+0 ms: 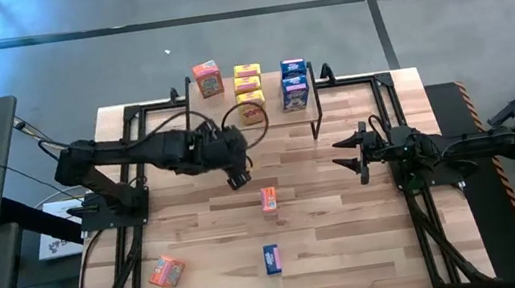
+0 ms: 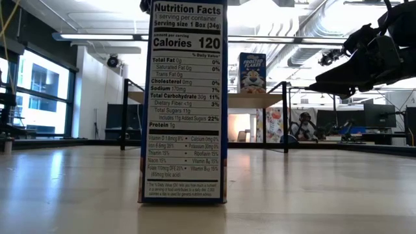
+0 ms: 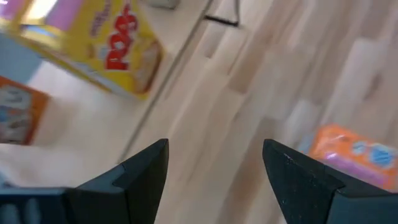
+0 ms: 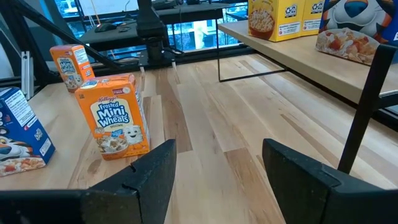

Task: Stack cereal on shelf
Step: Put the blue cereal box on the shelf aligned with the other blue cereal boxes

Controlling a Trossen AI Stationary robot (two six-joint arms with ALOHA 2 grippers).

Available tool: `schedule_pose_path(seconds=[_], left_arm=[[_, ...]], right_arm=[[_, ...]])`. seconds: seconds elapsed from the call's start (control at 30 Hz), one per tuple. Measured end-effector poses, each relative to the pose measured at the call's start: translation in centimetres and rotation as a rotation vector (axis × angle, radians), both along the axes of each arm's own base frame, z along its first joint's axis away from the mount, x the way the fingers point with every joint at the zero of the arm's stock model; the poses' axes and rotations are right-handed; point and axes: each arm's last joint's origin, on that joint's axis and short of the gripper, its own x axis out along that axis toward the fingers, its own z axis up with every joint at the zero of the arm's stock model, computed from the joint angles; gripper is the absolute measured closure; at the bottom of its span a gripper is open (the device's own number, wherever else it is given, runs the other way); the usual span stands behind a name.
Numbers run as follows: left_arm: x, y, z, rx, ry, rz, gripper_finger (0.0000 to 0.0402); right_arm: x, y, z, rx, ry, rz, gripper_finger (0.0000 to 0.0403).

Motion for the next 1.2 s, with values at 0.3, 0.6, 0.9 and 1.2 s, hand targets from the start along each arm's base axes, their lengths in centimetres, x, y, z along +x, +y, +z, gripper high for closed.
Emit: schedule_pose_path(seconds=[0.3, 0.6, 0.9, 1.2], left_arm=[[0.9, -2.2, -0.6, -0.138, -0.201, 0.106, 0.0151], [1.3, -4.1, -0.4, -0.267, -0.342, 0.196, 0.0151], [2.8, -6.3, -1.9, -0.352, -0.383, 0.233, 0.0151], [3.3, -8.7, -3.8, -0.443, -0.359, 0.294, 0.0151]], right_arm=[[0.0, 0.0, 0.0, 0.000, 0.001, 0.000, 0.0171], [0.0, 0.0, 0.0, 0.000, 0.004, 0.000, 0.0171], [0.0, 0.0, -0.1, 0.002, 0.010, 0.000, 0.0171], [0.0, 0.0, -0.2, 0.003, 0.024, 0.000, 0.0171]])
